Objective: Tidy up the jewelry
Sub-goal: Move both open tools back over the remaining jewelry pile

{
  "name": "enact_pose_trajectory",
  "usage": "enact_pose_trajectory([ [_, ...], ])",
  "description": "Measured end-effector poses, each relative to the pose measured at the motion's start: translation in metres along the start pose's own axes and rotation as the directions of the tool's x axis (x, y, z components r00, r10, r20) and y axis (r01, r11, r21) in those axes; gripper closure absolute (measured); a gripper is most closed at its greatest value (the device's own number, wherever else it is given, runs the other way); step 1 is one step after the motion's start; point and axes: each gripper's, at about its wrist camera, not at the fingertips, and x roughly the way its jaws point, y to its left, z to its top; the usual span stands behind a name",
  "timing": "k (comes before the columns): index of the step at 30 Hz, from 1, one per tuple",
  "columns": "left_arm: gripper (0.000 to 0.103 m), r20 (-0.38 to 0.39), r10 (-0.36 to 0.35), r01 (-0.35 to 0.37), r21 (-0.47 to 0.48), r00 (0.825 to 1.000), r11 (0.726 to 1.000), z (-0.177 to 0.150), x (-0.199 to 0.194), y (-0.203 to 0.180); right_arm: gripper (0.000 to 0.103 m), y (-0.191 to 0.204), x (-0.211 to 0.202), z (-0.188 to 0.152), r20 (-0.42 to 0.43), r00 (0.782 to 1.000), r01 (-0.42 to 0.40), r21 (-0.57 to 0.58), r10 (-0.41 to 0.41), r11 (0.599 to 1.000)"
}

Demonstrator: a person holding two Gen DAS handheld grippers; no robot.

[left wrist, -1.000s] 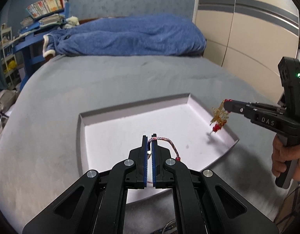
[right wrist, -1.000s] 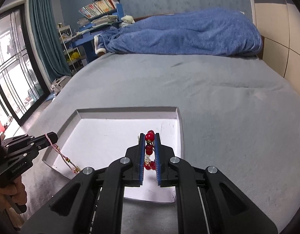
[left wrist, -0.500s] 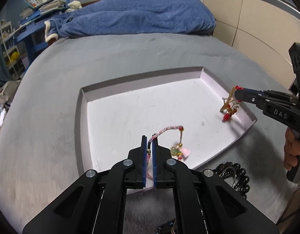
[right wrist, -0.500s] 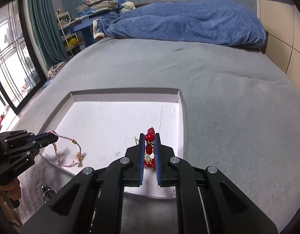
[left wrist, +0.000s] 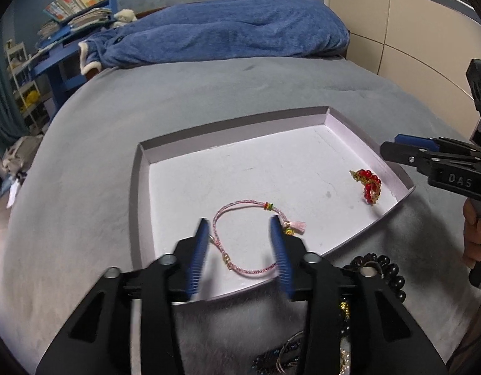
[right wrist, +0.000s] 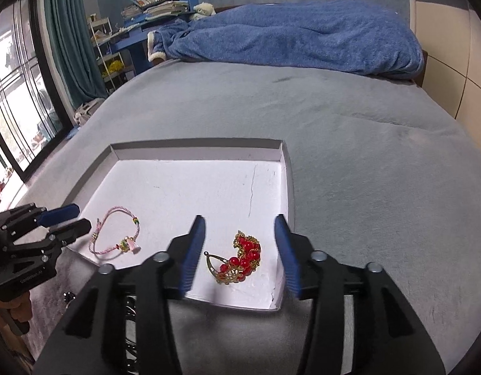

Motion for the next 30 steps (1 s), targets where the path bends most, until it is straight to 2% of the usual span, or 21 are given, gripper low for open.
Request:
enact_pose_trajectory([
  [1,0.041,0.014,0.008,-0.008,0.001,1.0,1.0,-0.001,-0.003,0.0,0.049,0.0,-0.002,0.0,0.004,1.0,-0.003,0.002,0.003,1.0],
  [3,0.036,0.033,0.013,-0.013,0.006,0.999,1.0,-0.001,-0.009,0.0,0.046,0.001,-0.007,-0.001,0.015,1.0,-0.008,0.006,0.008,1.0],
  [11,0.032,0.064,0.007,-0.008,0.018,0.998,1.0,-0.008,-0.026,-0.003,0.035,0.005,-0.026,-0.01,0.041,0.999,-0.019,0.02,0.018,1.0],
  [18,0.027,0.069,-0.002,0.003,-0.014,0.998,1.0,-0.019,-0.039,0.002,0.028,-0.003,-0.039,-0.022,0.032,0.999,-0.035,0.08,0.033,0.996],
  [24,0.027,0.049,-0.027,0.03,-0.066,0.998,0.997,-0.041,-0.049,0.005,0.025,-0.002,-0.048,-0.036,0.026,0.999,-0.042,0.113,0.039,0.993],
  [30,0.027,0.026,-0.06,0.061,-0.049,0.998,0.997,-0.072,-0.063,-0.009,0.024,0.01,-0.049,-0.051,0.003,0.999,-0.04,0.075,0.04,0.996],
])
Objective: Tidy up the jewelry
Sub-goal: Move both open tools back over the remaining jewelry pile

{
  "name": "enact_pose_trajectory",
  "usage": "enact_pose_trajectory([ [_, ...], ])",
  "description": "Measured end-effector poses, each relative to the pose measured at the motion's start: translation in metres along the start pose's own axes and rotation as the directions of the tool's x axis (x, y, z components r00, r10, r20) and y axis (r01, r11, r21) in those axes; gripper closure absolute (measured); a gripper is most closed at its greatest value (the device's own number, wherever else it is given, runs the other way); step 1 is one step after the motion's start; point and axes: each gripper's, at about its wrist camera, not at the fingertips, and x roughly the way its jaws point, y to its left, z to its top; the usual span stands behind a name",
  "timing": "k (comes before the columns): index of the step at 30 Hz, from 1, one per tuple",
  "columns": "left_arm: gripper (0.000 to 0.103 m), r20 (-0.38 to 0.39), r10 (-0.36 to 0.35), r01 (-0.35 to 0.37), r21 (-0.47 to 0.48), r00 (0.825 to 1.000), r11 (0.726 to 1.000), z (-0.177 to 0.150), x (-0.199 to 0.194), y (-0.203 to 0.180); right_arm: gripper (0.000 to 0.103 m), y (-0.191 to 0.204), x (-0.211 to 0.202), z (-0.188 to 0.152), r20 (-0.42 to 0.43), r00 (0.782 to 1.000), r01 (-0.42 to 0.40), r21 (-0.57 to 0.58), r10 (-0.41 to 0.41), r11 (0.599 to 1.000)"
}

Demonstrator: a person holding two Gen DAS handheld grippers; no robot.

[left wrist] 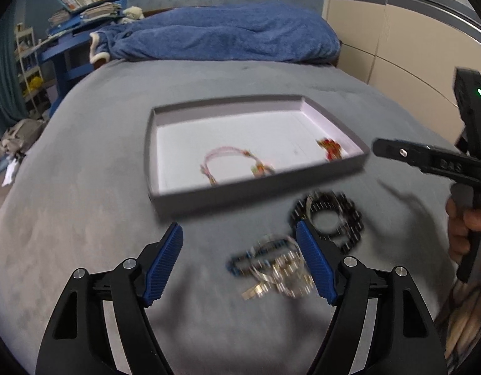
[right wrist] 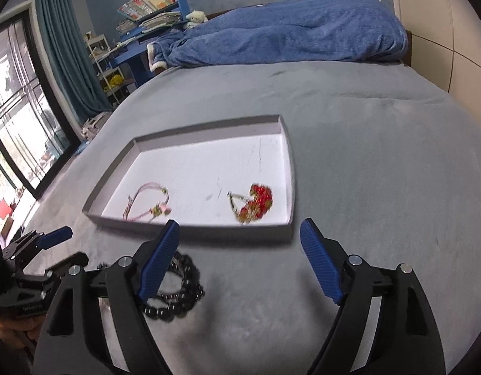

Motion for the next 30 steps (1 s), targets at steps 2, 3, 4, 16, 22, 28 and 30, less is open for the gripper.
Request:
enact_pose_trajectory([
  [2,0.027,-0.009,-0.023,0.023,0.011,1.0,1.0,-0.01,-0.003,-0.006,0.024,0.003,-0.001,-0.004,-0.004,1.0,0.001,-0.013,-0.001,1.0],
  [3,0.027,-0.013,-0.035,0.035,0.019,0.999,0.999,-0.013,-0.004,-0.009,0.024,0.004,-0.001,-0.007,-0.006,1.0,-0.001,-0.018,0.001,1.0],
  [4,0.028,-0.017,-0.045,0.045,0.033,0.999,0.998,-0.017,-0.004,-0.013,0.024,0.005,-0.001,-0.01,-0.009,1.0,-0.002,-0.022,0.002,1.0],
  [16,0.041,-0.06,-0.087,0.089,0.033,0.994,0.995,-0.02,0.011,-0.02,0.024,0.009,0.003,-0.02,-0.04,0.999,-0.01,-0.054,0.008,0.998],
  [22,0.046,-0.091,-0.091,0.091,0.003,0.992,0.996,-0.015,0.029,-0.016,0.024,0.011,0.006,-0.021,-0.052,0.999,-0.016,-0.069,0.012,0.998],
  [28,0.056,-0.104,-0.11,0.11,-0.002,0.988,0.994,-0.015,0.034,-0.014,0.024,0.014,0.009,-0.023,-0.067,0.998,-0.02,-0.083,0.014,0.996],
  [30,0.056,-0.102,-0.105,0.107,0.016,0.989,0.994,-0.016,0.033,-0.017,0.024,0.015,0.011,-0.023,-0.07,0.997,-0.019,-0.087,0.013,0.996],
])
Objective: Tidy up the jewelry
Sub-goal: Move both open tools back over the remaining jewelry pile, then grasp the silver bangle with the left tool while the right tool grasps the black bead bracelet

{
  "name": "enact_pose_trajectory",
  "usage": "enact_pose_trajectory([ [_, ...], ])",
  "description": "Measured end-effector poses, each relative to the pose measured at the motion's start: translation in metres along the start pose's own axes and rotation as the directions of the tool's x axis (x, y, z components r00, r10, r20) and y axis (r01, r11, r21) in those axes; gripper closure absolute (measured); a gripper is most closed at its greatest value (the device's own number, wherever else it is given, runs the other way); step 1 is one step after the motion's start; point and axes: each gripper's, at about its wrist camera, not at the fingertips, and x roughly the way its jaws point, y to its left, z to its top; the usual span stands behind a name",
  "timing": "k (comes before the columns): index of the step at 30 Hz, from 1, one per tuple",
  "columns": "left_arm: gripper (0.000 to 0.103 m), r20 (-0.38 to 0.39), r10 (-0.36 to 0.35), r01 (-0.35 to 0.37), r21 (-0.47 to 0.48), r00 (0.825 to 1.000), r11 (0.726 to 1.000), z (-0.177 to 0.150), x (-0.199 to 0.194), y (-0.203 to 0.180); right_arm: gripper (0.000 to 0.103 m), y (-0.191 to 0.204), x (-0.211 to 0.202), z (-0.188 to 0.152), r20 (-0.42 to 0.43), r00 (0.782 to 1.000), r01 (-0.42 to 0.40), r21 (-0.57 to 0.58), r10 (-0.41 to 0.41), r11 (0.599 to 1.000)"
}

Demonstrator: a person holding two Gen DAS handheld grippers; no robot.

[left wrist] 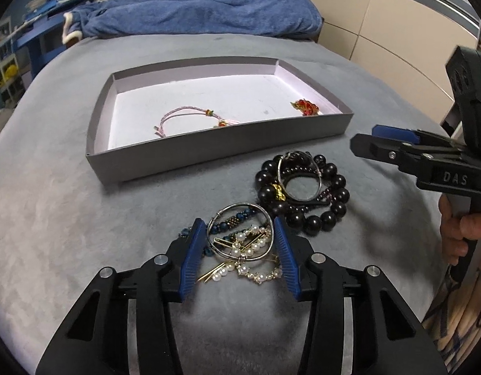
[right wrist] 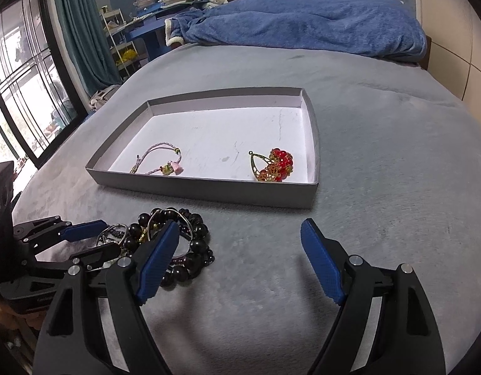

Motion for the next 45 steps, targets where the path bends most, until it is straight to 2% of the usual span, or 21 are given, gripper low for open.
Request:
enact_pose_trajectory([
  [6,0.056,0.063,0.02,-0.019,-0.013,0.998,1.0,0.002,-0.014,0.003,0.024,0.004,0.002,0.0,-0.006,1.0,0.002,-0.017,-0.002,1.0],
  [11,0.056,0.118,0.064,-0.059,-0.043,0.991,0.997,0.006,-0.026,0.012,0.024,0.006,0.004,-0.001,-0.008,1.0,-0.004,-0.024,0.004,1.0],
  [21,0.056,0.139,0.092,-0.08,-0.094,0.986,0.992,0.008,-0.034,0.026,0.026,0.012,0.008,-0.003,-0.02,1.0,-0.024,-0.056,0.022,0.998],
  [23,0.056,0.141,0.095,-0.082,-0.094,0.985,0.992,0.008,-0.035,0.027,0.034,0.015,0.009,-0.004,-0.026,0.999,-0.031,-0.064,0.029,0.997],
  [29,0.056,0.147,0.092,-0.078,-0.099,0.985,0.992,0.007,-0.036,0.029,0.047,0.024,0.017,-0.008,-0.066,0.997,-0.04,-0.102,0.034,0.994],
  [32,0.056,0.147,0.089,-0.075,-0.101,0.985,0.992,0.007,-0.037,0.03,0.06,0.026,0.026,-0.011,-0.111,0.993,-0.059,-0.103,0.048,0.993],
  [36,0.056,0.144,0.086,-0.071,-0.102,0.986,0.992,0.006,-0.036,0.03,0.069,0.03,0.035,-0.017,-0.161,0.983,-0.105,-0.098,0.088,0.99],
  [41,0.056,0.142,0.085,-0.071,-0.101,0.986,0.992,0.006,-0.036,0.029,0.089,0.024,0.027,-0.015,-0.135,0.983,-0.138,-0.072,0.128,0.988],
  [45,0.056,0.142,0.084,-0.071,-0.1,0.986,0.992,0.006,-0.036,0.029,0.089,0.021,0.012,-0.008,-0.067,0.987,-0.153,-0.064,0.148,0.986],
])
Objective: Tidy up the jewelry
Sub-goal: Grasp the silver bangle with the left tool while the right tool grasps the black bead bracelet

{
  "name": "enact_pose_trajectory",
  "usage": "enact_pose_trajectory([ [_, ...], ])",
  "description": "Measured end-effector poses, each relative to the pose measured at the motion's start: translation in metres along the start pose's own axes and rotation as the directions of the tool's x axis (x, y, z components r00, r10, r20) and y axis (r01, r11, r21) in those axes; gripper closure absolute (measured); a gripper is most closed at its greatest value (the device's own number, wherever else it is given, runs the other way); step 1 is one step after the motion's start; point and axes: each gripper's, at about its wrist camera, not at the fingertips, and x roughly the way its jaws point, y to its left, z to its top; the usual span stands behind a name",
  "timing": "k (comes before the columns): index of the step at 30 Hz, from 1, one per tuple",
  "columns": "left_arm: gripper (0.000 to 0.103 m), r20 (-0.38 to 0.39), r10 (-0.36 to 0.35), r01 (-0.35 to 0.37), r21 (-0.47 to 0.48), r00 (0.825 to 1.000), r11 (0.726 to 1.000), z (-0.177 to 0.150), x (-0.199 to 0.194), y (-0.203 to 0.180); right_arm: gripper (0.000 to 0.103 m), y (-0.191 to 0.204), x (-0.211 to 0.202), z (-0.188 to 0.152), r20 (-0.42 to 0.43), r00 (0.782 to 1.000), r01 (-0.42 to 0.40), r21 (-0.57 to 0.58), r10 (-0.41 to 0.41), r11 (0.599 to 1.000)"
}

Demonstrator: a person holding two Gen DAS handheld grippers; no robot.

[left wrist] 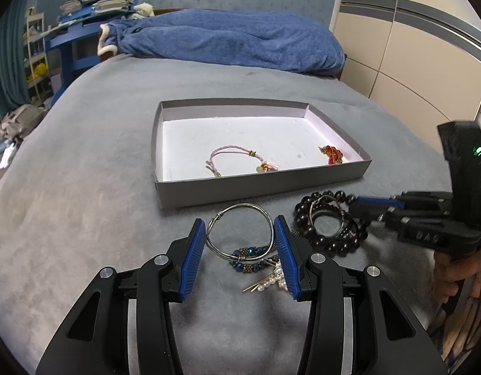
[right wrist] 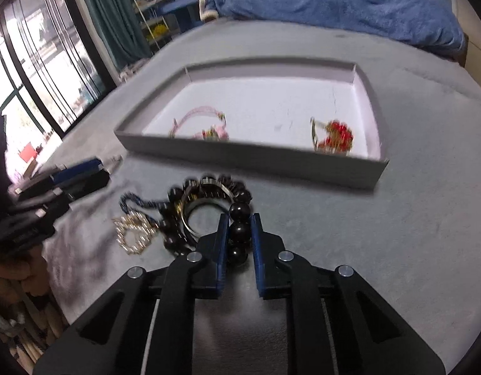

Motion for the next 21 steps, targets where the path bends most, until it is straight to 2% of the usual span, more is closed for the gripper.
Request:
enact_pose_trajectory([
  [6,0.056,0.004,-0.004,0.004,-0.006,1.0,1.0,0.001,0.0,0.0,0.089,-0.002,-0.022,0.01,0.107,0.994,-0.023,0.008,0.022,1.0],
  [14,0.056,0.01,-0.009,0.009,-0.013,1.0,1.0,0.003,0.0,0.001,0.089,-0.007,-0.043,0.024,0.201,0.979,-0.049,0.033,0.042,0.998],
  [21,0.056,0.012,-0.008,0.008,-0.022,1.0,1.0,0.008,0.002,0.005,0.089,-0.011,-0.044,0.027,0.215,0.976,-0.049,0.052,0.036,0.997],
])
